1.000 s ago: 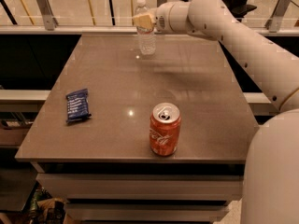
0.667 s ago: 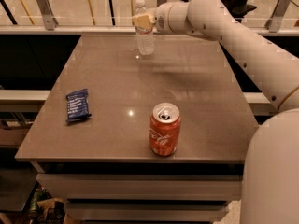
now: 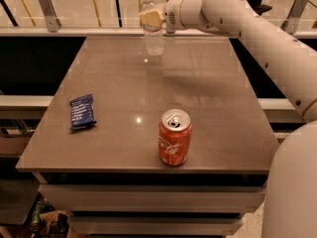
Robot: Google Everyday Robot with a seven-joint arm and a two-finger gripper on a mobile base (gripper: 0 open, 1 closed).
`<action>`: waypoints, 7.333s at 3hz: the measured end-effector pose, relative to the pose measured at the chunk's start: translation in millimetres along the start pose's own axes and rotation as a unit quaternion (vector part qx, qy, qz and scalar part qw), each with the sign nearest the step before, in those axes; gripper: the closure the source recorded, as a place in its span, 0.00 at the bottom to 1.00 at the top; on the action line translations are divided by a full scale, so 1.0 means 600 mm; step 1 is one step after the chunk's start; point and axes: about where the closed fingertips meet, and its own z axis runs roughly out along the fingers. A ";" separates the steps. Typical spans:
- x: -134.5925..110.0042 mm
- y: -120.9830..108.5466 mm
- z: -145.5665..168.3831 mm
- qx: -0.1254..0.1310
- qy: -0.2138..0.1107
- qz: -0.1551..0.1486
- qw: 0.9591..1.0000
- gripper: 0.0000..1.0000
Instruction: Move water bottle near rxbar blueberry
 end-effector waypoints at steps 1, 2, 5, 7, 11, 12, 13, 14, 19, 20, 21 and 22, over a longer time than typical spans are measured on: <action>-0.027 0.030 -0.019 -0.002 0.004 -0.014 1.000 1.00; -0.049 0.077 -0.011 -0.008 0.006 -0.006 1.000 1.00; -0.062 0.192 0.056 -0.061 0.006 -0.012 0.998 1.00; -0.076 0.197 0.056 -0.117 0.036 -0.034 0.992 1.00; -0.059 0.349 0.076 -0.131 0.010 -0.020 0.991 1.00; -0.058 0.390 0.081 -0.125 -0.021 -0.012 0.992 1.00; -0.053 0.431 0.083 -0.108 -0.047 0.008 0.993 1.00; -0.048 0.474 0.077 -0.092 -0.052 0.034 0.994 1.00; -0.003 0.354 0.006 0.005 0.001 0.085 0.996 1.00; -0.006 0.357 0.006 0.004 -0.001 0.085 0.996 0.82; -0.007 0.358 0.006 0.003 -0.001 0.084 0.996 0.59; -0.009 0.360 0.006 0.002 -0.002 0.084 0.996 0.36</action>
Offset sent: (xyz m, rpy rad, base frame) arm -0.0515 0.0627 0.0369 0.0060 0.0316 0.0144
